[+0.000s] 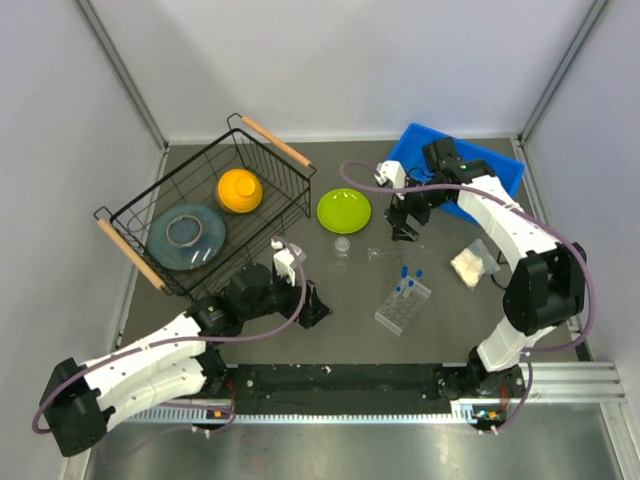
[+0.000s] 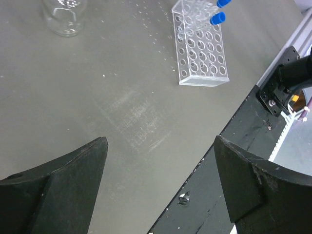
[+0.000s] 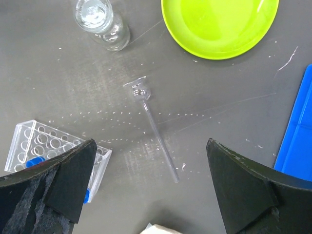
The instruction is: Organize the chemistry lab equipment
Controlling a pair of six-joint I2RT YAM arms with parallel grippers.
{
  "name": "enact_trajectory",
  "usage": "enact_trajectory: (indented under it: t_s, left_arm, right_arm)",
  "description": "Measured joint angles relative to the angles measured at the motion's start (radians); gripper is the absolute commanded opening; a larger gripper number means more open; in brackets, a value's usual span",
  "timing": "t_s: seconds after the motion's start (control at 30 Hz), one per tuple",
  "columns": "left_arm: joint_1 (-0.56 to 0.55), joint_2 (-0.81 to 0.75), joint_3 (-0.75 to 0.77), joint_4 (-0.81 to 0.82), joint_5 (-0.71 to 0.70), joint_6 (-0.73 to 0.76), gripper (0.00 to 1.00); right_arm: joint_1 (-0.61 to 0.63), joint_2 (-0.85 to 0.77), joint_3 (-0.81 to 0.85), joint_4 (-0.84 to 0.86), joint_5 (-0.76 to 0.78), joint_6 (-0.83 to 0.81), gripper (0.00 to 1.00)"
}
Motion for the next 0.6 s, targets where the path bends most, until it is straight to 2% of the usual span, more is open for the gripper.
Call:
enact_trajectory:
  t_s: [0.17,0.3,0.47,0.6]
  left_arm:
    - [-0.014,0.032,-0.009,0.045,0.01,0.011,0.96]
    - [-0.015,0.021,-0.009,0.044,-0.059,0.012,0.97]
    - [-0.015,-0.042,-0.009,0.026,-0.171,0.02,0.98]
    - [-0.015,-0.096,-0.009,-0.005,-0.227,0.033,0.98]
  right_arm:
    - [0.001,0.047,0.005,-0.007,0.016,0.002,0.96]
    - [0.001,0.066,0.005,-0.012,0.06,-0.028,0.96]
    - [0.0,0.13,0.005,-0.01,0.158,-0.151,0.95]
    - [0.0,0.19,0.005,-0.01,0.16,-0.257,0.91]
